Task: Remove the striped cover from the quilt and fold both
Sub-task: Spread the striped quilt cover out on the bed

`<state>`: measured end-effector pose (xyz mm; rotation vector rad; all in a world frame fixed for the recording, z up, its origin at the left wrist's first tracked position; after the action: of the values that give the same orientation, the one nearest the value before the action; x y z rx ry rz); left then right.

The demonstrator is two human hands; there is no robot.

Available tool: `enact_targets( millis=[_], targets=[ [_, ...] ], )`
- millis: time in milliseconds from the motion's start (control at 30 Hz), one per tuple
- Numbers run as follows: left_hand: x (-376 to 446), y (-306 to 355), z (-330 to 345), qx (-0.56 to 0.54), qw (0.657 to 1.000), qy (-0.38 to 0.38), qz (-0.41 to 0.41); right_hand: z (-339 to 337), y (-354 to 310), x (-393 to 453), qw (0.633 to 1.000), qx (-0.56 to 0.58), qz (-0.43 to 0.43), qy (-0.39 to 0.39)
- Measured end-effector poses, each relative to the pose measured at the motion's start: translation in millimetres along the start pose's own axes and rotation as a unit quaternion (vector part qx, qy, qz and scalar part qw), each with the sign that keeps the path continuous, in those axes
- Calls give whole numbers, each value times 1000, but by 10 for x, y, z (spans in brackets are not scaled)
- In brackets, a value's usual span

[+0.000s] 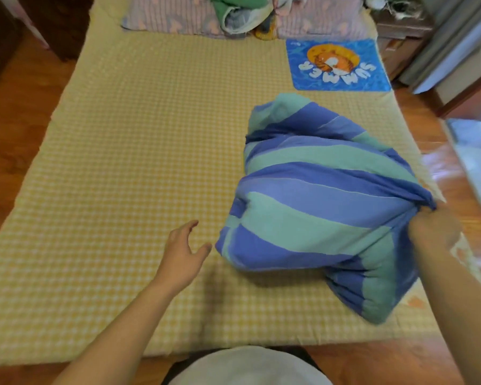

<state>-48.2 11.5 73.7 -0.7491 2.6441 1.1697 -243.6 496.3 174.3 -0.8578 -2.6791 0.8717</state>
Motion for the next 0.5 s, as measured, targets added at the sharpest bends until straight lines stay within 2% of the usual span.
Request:
enact_targets(
  millis=[67,167,233,300,367,433,500],
  targets=[
    [14,185,219,-77,991,-101,-44,39,4,122,997,18,65,-39],
    [-65,827,797,-182,951,-250,-12,284,-320,-228,990,32,-49,-127],
    [-159,1324,1184,-216,924,-314,17,411,-363,-661,979,58,-88,-173],
    [-251,1773,1467,-217,907,-356,63,375,-264,-1010,974,106,-90,-178],
    [-337,2118,1617,-184,903,-371,114,275,-111,-1189,969,128,-82,-193],
    [-461,2385,1765,-112,900,-379,185,154,23,-1115,970,138,-59,-193],
    [-676,2575,1951,-53,872,-416,252,44,97,-873,977,125,-52,-167]
  ],
)
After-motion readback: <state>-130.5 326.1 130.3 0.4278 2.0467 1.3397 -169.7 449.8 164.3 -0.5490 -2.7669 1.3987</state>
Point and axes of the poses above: each hand's wrist, its own x-axis towards the middle knuckle, its own z-axis out of the palm, y = z × x, the point moved 6 cm from there along x, towards the middle knuckle, and after that the axes turned 15 degrees about x, right-handed, at the moved point
